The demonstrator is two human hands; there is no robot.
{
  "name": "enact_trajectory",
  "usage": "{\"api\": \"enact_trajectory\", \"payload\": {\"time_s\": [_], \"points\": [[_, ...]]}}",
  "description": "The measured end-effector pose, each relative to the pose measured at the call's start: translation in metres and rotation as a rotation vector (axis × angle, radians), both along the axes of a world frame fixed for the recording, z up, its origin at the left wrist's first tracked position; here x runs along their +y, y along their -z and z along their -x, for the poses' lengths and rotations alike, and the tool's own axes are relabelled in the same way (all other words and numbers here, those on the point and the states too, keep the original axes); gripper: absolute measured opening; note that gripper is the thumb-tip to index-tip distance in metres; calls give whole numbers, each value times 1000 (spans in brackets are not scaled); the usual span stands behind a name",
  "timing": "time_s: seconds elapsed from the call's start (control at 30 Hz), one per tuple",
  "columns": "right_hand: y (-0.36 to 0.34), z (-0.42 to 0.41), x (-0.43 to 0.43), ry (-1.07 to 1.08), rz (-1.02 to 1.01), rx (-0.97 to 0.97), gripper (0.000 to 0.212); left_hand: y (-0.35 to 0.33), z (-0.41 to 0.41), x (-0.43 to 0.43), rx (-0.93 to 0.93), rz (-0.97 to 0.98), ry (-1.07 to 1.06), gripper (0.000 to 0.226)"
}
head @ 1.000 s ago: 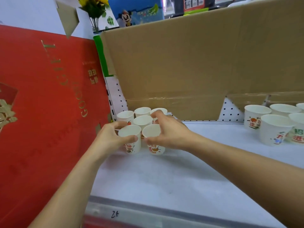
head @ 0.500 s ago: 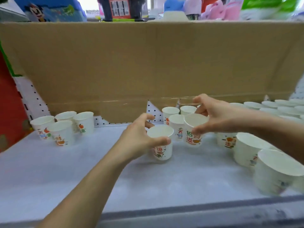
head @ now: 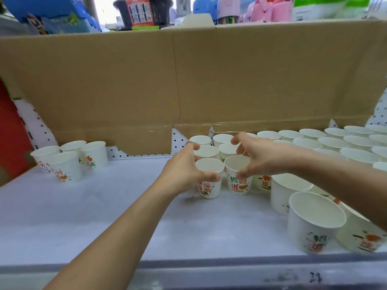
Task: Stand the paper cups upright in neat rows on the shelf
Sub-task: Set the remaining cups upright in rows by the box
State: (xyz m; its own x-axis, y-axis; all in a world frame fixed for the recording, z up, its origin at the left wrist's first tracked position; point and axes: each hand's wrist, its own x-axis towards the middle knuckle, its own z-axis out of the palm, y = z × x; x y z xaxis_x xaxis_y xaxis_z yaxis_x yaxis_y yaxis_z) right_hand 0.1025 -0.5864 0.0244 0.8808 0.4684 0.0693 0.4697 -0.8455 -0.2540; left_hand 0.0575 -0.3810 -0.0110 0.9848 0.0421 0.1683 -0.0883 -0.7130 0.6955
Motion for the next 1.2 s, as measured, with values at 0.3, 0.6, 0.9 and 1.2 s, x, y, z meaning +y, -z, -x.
{"api": "enact_trajectory", "payload": {"time_s": [0.3,0.6,0.9,1.2], "points": [[1,-2,-7,-62,-60,-26,97,-4,2,-8,-14,-74,-52,95],[-14,16,36,-189,-149,-234,69,3,30,35,-204,-2,-12,78],[-15,10,221,-350,-51,-272,52,9,48,229,-384,25,-449,60],[9,-42,366,-199,-378,78,71,28,12,336,-263,151,-520,85]]}}
